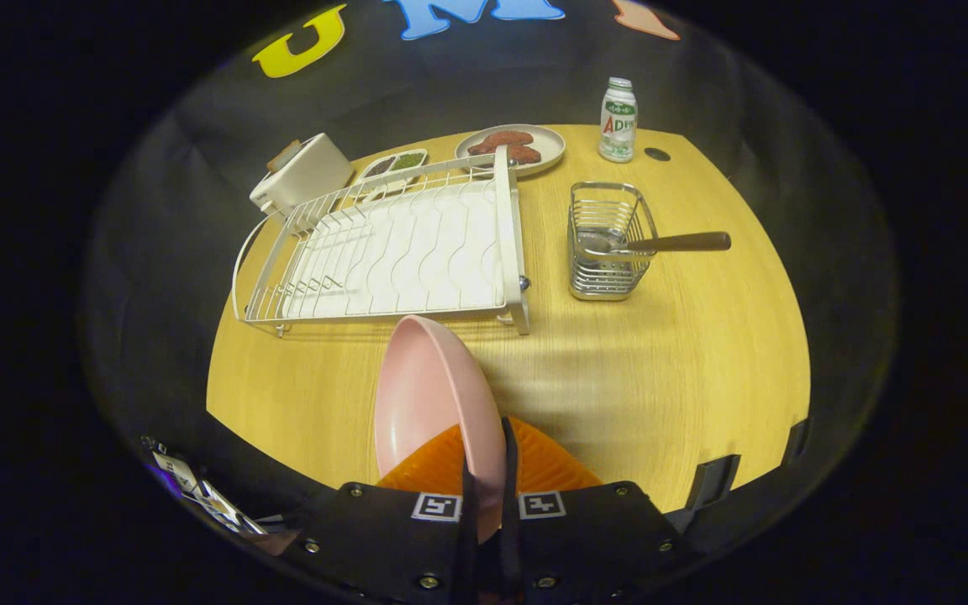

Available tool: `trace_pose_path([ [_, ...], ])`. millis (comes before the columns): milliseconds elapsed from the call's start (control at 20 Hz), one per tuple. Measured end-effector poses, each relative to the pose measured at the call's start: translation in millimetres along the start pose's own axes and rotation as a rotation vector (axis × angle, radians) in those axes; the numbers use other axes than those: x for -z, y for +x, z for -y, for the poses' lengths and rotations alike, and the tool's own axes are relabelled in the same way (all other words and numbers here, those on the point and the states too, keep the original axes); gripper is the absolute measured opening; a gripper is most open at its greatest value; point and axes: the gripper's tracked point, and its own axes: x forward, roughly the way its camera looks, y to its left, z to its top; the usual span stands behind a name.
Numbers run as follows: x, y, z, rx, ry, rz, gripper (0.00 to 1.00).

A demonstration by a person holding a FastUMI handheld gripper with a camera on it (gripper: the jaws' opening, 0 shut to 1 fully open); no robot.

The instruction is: Take the plate from the dish rack, then take the spoon from the basket and place it into the plate.

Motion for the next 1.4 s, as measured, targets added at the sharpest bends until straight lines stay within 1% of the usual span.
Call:
trace_pose_path([
  [150,8.3,17.3,6.8,-0.039,-0.021,-0.019,0.10],
  [200,10.3,21.8,4.4,-0.078,-0.010,-0.017,0.10],
  [400,15.6,35.5,6.1,-0.176,0.033,-0.023,0.10],
  [500,18.8,41.6,9.5,-0.209,0.056,-0.029,0.10],
  [650,20.3,47.3,14.5,-0.245,0.082,-0.016,0.14],
  [700,21.9,49.4,17.3,-0.244,0.088,-0.013,0.14],
  [800,26.2,52.5,32.5,-0.192,0.069,-0.018,0.19],
  [900,24.6,45.0,35.9,-0.204,0.077,0.000,0.21],
  [950,21.0,43.1,39.3,-0.201,0.089,0.021,0.25],
  [1000,16.8,38.7,42.0,-0.197,0.097,0.053,0.25],
  [1050,8.8,31.9,45.3,-0.196,0.102,0.100,0.29],
  [1100,3.4,25.4,49.8,-0.178,0.102,0.143,0.33],
  [1300,-15.1,-8.2,69.5,-0.123,0.096,0.263,0.33],
  [1400,-25.3,-22.6,83.7,-0.068,0.068,0.337,0.33],
])
